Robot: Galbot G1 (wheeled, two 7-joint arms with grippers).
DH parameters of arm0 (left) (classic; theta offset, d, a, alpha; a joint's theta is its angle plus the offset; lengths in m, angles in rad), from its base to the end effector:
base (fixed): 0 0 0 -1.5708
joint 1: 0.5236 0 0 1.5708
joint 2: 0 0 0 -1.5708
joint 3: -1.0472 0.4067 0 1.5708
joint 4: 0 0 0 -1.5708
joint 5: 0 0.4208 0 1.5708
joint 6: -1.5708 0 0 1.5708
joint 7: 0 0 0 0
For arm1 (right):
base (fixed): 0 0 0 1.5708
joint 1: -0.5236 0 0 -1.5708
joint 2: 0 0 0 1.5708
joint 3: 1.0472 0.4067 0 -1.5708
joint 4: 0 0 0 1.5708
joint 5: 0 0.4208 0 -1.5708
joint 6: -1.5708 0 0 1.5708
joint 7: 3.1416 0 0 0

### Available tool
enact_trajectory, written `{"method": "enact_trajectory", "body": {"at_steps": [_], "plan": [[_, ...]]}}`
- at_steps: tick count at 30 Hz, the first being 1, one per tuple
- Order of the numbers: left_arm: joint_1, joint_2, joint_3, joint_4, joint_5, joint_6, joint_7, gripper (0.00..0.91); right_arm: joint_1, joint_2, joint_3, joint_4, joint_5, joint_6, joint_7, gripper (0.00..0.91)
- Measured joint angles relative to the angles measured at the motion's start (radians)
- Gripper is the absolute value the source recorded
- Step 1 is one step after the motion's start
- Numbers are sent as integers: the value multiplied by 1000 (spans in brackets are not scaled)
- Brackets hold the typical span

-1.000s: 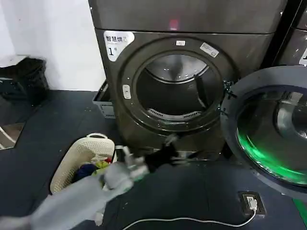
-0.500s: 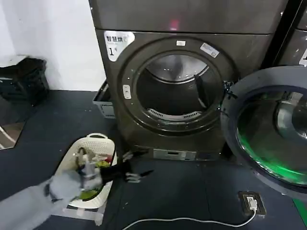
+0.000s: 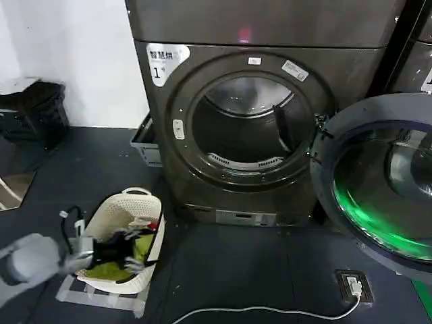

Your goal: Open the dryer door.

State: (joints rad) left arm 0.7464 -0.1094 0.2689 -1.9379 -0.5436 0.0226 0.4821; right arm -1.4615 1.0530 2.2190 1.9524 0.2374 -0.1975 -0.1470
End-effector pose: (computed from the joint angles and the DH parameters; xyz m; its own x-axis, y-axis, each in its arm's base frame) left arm 0.3540 0.2236 -0.2105 -0.4477 0.6119 0.6520 0.8936 0.2792 0.3516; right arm -0.0547 -0.4604 -0.0037 -0.3321 0.7380 -0.5874 0.9374 0.1887 -0.2928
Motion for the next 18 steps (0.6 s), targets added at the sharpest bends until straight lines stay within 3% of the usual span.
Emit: {"method": "enact_trajectory", "body": {"at_steps": [18], "plan": [[5,94,-75,150,135,118,80,907,3,6,-5,4,1,1,-4,907]]}}
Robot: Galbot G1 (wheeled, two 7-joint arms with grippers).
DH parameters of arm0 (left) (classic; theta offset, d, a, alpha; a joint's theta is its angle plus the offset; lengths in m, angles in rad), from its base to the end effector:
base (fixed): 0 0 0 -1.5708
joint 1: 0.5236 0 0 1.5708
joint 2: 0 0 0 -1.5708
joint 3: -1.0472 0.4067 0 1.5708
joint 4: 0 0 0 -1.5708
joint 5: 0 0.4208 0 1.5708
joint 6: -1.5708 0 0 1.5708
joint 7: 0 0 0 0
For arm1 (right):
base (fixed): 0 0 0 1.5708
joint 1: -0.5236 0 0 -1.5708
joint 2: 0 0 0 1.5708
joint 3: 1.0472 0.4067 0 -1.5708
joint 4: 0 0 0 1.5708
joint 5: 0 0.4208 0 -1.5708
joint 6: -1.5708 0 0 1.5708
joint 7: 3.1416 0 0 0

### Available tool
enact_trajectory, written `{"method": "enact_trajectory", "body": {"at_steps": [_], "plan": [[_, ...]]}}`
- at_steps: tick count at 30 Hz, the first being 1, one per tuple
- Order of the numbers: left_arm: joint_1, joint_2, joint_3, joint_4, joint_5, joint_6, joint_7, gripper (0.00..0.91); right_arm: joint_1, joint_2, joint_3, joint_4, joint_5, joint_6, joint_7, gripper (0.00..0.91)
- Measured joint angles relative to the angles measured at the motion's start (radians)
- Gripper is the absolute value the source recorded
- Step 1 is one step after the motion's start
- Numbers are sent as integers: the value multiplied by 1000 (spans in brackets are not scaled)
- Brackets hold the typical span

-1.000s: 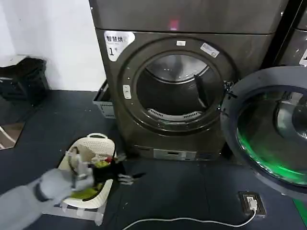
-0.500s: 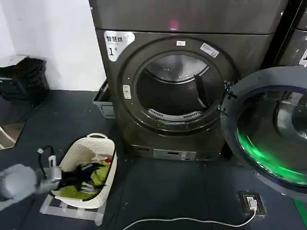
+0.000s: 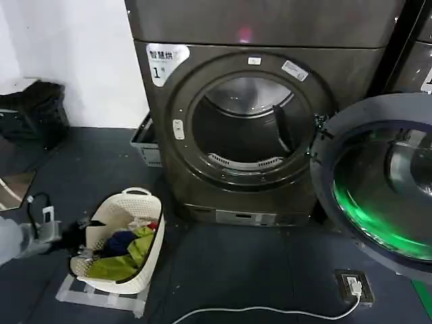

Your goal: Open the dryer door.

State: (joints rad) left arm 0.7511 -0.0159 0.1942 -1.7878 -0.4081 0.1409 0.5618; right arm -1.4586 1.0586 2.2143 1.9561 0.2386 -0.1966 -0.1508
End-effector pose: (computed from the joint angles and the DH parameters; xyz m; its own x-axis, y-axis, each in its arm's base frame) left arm 0.3764 0.3118 -0.1730 -0.5057 0.2950 0.8107 0.8565 0.2841 0.4309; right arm -0.0535 -0.4593 -0.0060 -0.3379 0.7376 -0.5847 0.9356 0.1959 -0.2936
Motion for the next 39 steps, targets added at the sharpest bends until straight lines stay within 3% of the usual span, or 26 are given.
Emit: {"method": "enact_trajectory", "body": {"at_steps": [21,39], "plan": [[3,5,-22,41,57,33,23,907,-28,7,27,4,4,2,-7,907],[9,10,-27,63,123,-3,74,907,-28,11,33,5,4,3,-8,907]]}}
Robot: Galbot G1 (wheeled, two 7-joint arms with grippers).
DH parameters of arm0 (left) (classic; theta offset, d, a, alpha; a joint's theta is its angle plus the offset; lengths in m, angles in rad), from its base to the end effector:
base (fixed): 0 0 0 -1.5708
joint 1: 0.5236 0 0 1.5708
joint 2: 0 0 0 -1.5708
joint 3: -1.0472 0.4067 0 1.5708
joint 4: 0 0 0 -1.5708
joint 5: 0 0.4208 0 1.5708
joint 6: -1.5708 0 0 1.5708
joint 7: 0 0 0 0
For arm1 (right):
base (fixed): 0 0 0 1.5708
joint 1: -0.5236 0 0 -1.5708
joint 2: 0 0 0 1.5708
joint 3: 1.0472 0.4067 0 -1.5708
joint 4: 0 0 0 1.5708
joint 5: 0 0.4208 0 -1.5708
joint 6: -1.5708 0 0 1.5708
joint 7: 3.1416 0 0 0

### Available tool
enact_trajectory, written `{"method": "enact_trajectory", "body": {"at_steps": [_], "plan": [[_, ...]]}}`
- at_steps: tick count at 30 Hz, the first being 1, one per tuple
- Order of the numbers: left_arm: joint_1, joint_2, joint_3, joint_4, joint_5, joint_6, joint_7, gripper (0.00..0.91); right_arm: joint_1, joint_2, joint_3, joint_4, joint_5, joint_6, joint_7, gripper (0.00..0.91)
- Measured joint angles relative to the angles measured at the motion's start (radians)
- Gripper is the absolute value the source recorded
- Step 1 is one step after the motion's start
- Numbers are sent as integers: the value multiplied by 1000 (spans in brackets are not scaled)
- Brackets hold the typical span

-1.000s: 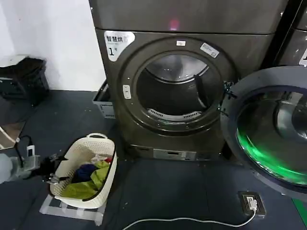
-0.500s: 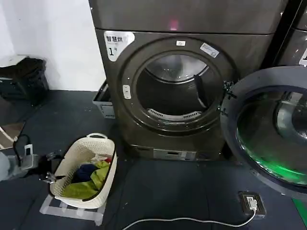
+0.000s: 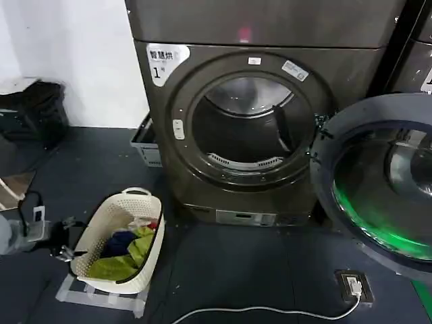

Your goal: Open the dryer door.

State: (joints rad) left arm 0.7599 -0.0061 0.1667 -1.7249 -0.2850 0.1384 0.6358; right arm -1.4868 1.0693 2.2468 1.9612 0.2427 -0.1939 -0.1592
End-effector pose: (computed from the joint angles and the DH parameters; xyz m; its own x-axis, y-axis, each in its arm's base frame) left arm 0.3831 0.3405 -0.1651 -0.4798 0.1879 0.8570 0.8718 0.2120 0.4416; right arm -0.0668 -0.4558 -0.0032 -0.3334 0.7394 -0.5849 0.9343 0.1763 -0.3097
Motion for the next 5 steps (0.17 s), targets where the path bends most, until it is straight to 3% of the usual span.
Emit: {"method": "enact_trajectory", "body": {"at_steps": [5], "plan": [[1,0,-1,1,1,0,5,907,5,1,-4,3,-1,0,-2,907]]}}
